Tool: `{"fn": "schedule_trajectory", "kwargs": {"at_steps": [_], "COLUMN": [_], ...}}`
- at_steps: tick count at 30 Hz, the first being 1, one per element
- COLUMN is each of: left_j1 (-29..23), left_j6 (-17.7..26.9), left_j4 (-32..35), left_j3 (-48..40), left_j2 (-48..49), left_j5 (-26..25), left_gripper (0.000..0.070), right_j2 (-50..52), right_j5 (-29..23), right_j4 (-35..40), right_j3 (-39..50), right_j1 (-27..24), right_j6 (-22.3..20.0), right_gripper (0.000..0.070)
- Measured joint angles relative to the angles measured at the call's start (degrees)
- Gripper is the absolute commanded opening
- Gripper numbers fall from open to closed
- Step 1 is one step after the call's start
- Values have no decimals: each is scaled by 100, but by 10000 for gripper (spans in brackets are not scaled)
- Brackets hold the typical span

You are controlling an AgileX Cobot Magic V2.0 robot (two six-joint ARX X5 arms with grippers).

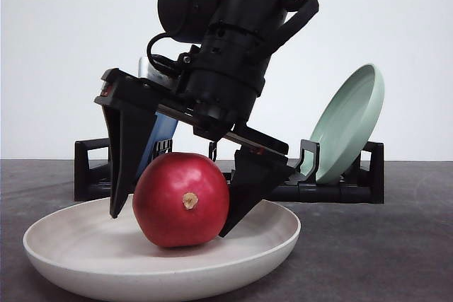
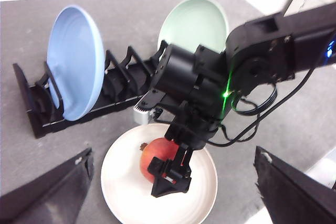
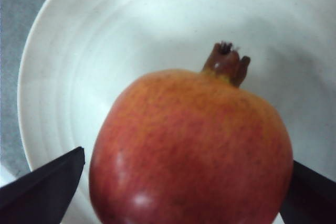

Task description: Place pomegranate in white plate

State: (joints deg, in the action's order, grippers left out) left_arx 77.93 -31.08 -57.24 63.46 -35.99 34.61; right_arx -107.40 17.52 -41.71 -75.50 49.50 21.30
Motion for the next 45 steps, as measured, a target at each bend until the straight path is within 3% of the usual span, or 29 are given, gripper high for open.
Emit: {"fn": "schedule_trajectory", "kwargs": {"at_steps": [7, 12, 19, 25, 31, 42, 44, 45], "left_j1": [0, 0, 0, 0, 0, 0, 0, 0], "left_j6": [1, 125, 478, 514, 560, 561, 561, 562], "left_j4": [-30, -14, -1, 309, 569, 565, 564, 562], "left_j3": [0, 0, 0, 0, 0, 0, 0, 0], "left_j2": [0, 0, -2, -34, -71, -70, -70, -70], "left_j5": [0, 0, 0, 2, 2, 2, 1, 1], "left_gripper": [592, 592, 592, 592, 593, 590, 540, 427], "right_j2": [859, 2061, 3932, 5511, 6846, 7839, 7837, 7837], "right_j5": [-163, -565, -1630, -2313, -2924, -2951, -2949, -2948], "right_j4": [-324, -1129, -2375, -2773, -2775, -2451, -2412, -2338], "right_j3": [-110, -169, -170, -167, 79, 1213, 1346, 1404], "right_j1": [-9, -9, 0, 0, 0, 0, 0, 0], "right_j6": [-30, -81, -164, -177, -178, -192, -216, -238], "right_gripper": [700, 700, 700, 700, 700, 700, 678, 591]}}
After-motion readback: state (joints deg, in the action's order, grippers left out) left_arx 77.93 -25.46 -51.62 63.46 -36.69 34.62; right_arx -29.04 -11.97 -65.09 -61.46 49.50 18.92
